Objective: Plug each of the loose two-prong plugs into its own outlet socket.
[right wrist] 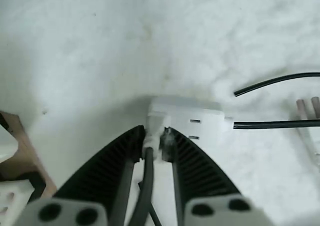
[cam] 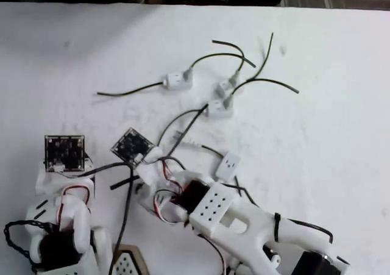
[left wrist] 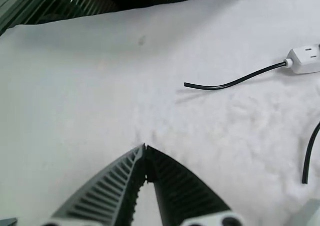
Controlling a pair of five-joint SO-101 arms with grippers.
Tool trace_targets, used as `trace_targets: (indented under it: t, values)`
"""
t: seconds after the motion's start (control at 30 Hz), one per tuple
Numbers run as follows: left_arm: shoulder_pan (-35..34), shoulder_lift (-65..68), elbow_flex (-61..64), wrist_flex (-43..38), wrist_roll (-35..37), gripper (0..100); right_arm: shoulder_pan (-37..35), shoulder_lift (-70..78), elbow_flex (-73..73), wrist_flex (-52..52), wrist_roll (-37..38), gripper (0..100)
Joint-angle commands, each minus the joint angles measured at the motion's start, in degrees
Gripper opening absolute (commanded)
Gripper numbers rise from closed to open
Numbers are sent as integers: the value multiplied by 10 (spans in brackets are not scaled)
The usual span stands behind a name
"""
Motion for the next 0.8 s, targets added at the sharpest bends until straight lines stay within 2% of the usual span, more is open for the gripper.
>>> trace_targets:
  t: [0.0,0.3,0.77]
  values:
    - [-5,-2,3,-25,5,24,1,8,-11,-9,-5,17]
    - [-7,-2,3,-25,5,24,23,136,-23,-113,-5,17]
    - [-7,-2,3,-25,5,24,26,116,-33,6,-1,17]
